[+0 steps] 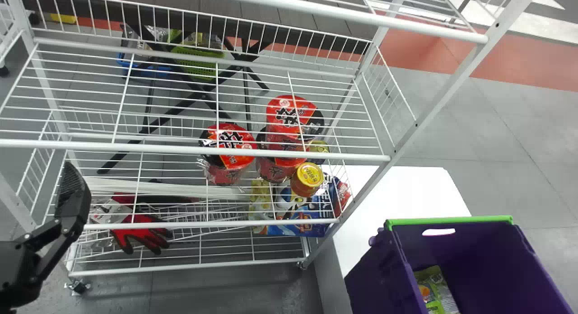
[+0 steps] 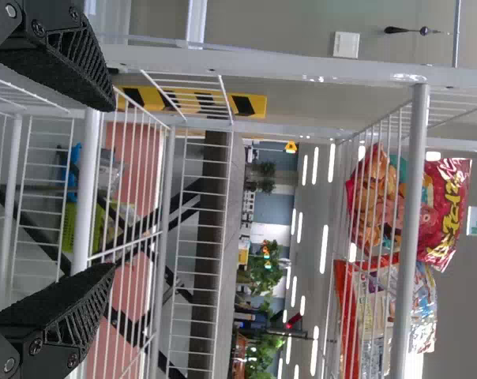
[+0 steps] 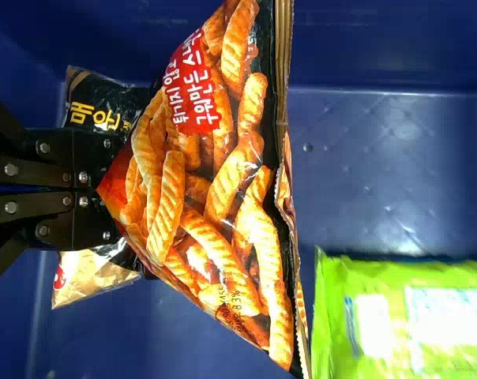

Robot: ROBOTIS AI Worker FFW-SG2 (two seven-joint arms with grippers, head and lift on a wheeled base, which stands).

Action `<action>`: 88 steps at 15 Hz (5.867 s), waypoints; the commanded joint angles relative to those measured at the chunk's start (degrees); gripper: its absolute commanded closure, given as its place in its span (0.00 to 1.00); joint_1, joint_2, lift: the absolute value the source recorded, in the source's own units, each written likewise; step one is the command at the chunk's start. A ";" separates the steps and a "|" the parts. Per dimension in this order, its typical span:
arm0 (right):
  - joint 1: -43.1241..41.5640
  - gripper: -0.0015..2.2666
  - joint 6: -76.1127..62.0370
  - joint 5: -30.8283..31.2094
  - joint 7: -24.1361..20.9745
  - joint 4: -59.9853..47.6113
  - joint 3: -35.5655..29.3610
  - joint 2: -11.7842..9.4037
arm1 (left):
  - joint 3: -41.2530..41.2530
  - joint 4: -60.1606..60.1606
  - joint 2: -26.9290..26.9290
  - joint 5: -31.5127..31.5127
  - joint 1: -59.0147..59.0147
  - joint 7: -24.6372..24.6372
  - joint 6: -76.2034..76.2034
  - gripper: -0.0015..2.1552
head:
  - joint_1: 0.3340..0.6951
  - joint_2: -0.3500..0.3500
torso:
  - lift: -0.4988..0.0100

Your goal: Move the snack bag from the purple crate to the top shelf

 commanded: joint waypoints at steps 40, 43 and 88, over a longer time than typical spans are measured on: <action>-0.35 0.71 17.00 2.37 10.78 -17.31 -5.66 -1.06 | -0.08 -4.47 -0.13 -1.56 2.40 0.97 1.15 0.05 | 1.00 0.00 | 0.55; -0.35 0.71 17.18 2.37 11.05 -17.66 -6.01 -1.14 | -0.17 -4.74 -0.13 -1.65 2.40 0.79 2.38 0.05 | 1.00 0.00 | 0.57; -1.49 0.71 20.70 3.25 12.89 -29.88 -7.42 2.99 | 0.88 -6.67 -0.13 -0.59 1.70 -0.26 7.12 0.05 | 1.00 0.00 | 0.92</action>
